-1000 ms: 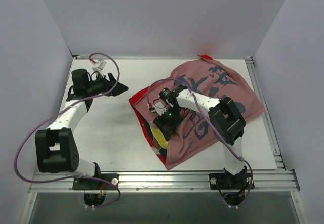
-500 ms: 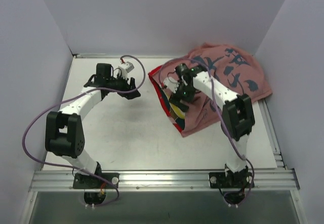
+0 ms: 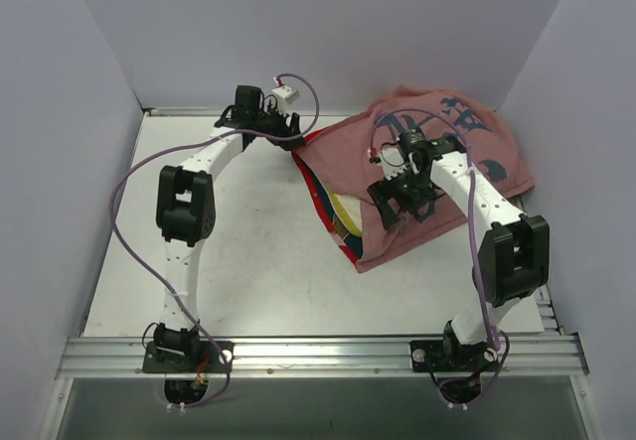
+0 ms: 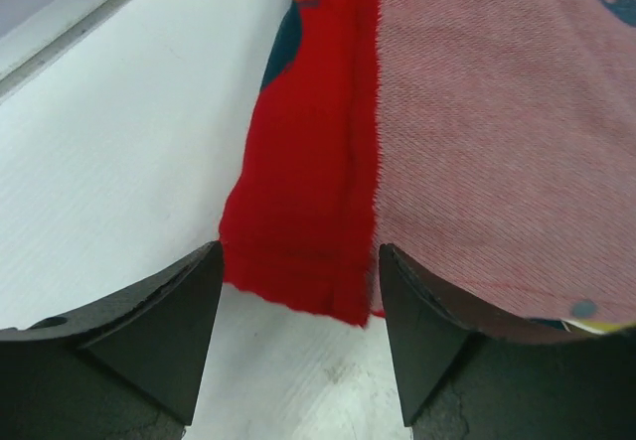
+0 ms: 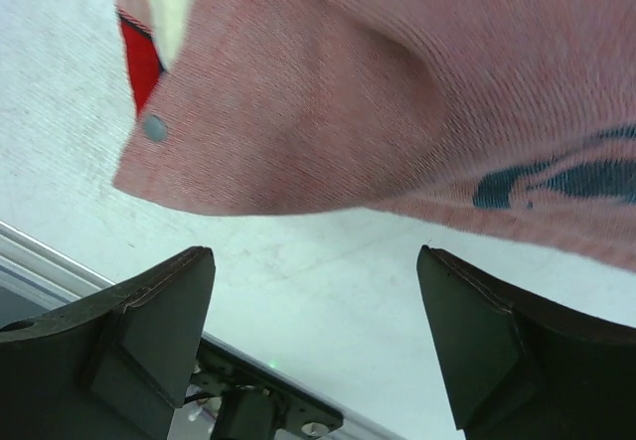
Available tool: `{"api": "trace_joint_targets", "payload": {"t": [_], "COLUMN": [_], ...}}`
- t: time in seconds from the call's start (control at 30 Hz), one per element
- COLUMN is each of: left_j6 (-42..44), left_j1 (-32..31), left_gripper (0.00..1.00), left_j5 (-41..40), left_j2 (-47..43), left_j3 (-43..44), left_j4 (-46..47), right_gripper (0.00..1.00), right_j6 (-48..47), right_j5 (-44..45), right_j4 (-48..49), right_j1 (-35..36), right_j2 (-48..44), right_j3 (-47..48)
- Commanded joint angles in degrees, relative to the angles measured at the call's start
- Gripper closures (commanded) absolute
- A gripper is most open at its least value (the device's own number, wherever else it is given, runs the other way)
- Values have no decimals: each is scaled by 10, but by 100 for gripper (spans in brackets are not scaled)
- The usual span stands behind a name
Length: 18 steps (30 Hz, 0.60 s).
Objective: Put the pillow into the pillowcase
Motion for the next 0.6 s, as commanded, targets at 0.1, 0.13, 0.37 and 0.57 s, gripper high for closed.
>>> {"api": "trace_joint_targets", "payload": {"t": [0.1,0.13,0.37,0.57], "left_j6": [-71,-80,-74,-102], "left_j1": [-16,-16,-13,54], "left_gripper": [33,35,100,100], "left_j5": [40,43,68,86], "left_j2": [82,85,30,-187], "left_j3": [92,87,0,-303], "left_j4": [24,37,23,20], "right_gripper": [15,15,19,20], "right_j6": [27,29,43,50], "right_j5": [-23,-29,-62,-82], "right_j4": [-29,-23,-10,-8], "right_j1": [-62,-76,-163,-169], "right_j2": [-9,1,98,164], "right_j3": [-50,-49,21,93]}}
